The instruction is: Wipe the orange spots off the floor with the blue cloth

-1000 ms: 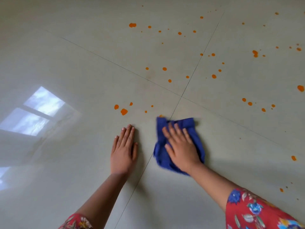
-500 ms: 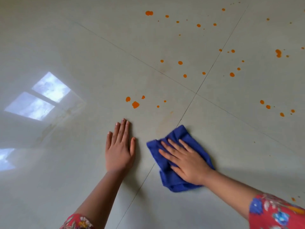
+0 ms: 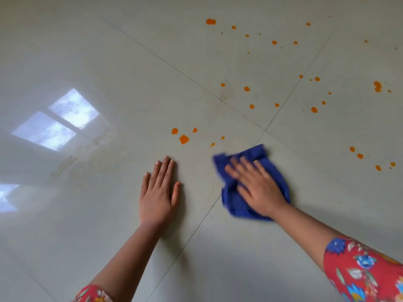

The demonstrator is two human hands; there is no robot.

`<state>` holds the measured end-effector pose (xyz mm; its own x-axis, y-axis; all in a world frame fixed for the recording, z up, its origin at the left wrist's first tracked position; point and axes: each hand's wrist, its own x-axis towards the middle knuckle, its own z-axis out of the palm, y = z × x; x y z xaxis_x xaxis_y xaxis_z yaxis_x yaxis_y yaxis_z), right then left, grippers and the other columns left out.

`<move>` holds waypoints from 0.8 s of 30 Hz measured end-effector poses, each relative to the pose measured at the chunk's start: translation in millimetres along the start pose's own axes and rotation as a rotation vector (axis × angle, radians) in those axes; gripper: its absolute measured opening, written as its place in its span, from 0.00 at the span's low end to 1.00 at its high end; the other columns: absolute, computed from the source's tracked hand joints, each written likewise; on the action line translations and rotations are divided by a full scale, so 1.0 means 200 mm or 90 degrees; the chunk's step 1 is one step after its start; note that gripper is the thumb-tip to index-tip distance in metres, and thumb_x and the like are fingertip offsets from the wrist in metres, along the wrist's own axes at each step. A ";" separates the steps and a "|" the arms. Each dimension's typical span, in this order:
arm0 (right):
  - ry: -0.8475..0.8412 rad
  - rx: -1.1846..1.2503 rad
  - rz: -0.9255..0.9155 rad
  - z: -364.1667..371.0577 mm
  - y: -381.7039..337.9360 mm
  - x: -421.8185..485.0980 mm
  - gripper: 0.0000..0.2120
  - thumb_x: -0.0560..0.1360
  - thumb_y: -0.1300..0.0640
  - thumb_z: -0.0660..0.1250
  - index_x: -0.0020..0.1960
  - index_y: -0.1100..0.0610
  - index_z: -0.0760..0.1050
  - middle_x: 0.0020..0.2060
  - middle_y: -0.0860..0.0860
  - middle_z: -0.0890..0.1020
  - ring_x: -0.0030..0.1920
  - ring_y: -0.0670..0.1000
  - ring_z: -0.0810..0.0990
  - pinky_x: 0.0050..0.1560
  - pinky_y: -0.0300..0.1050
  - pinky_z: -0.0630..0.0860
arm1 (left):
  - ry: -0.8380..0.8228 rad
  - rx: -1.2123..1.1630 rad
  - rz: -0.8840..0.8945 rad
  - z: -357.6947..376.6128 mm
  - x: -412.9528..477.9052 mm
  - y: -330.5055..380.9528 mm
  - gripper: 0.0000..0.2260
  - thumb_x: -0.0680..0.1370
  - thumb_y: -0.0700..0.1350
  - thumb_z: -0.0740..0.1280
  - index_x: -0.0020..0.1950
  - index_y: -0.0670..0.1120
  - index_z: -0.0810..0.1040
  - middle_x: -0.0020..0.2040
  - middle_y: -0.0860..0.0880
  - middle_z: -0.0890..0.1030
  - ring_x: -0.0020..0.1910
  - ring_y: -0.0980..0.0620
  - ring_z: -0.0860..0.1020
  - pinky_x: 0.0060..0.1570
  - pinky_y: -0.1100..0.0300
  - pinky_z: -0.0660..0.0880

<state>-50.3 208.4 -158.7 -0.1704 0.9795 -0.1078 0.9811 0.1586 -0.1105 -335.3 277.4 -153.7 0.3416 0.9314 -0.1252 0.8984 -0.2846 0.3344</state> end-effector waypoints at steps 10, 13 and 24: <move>0.020 -0.044 -0.062 -0.02 -0.01 0.22 0.28 0.79 0.47 0.52 0.78 0.47 0.54 0.77 0.49 0.58 0.76 0.52 0.59 0.73 0.53 0.53 | 0.054 0.008 -0.084 -0.10 0.24 -0.15 0.27 0.81 0.58 0.44 0.79 0.53 0.44 0.79 0.56 0.44 0.76 0.58 0.39 0.75 0.56 0.40; 0.081 -0.019 0.200 -0.07 0.07 0.51 0.27 0.79 0.45 0.49 0.78 0.49 0.55 0.76 0.50 0.61 0.76 0.55 0.61 0.73 0.56 0.54 | 0.062 -0.004 -0.113 -0.09 0.23 -0.16 0.27 0.81 0.58 0.44 0.79 0.53 0.46 0.78 0.57 0.45 0.76 0.60 0.40 0.76 0.56 0.41; 0.071 0.000 0.041 -0.04 0.00 0.67 0.25 0.80 0.46 0.51 0.76 0.47 0.61 0.75 0.48 0.64 0.74 0.52 0.64 0.72 0.53 0.55 | 0.073 0.007 -0.138 -0.08 0.24 -0.15 0.25 0.81 0.52 0.47 0.79 0.51 0.50 0.79 0.56 0.50 0.77 0.58 0.46 0.75 0.55 0.46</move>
<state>-72.0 339.7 -165.6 -0.0952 0.9955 -0.0035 0.9898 0.0943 -0.1069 -349.4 334.1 -155.2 0.1077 0.9905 -0.0851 0.9503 -0.0774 0.3015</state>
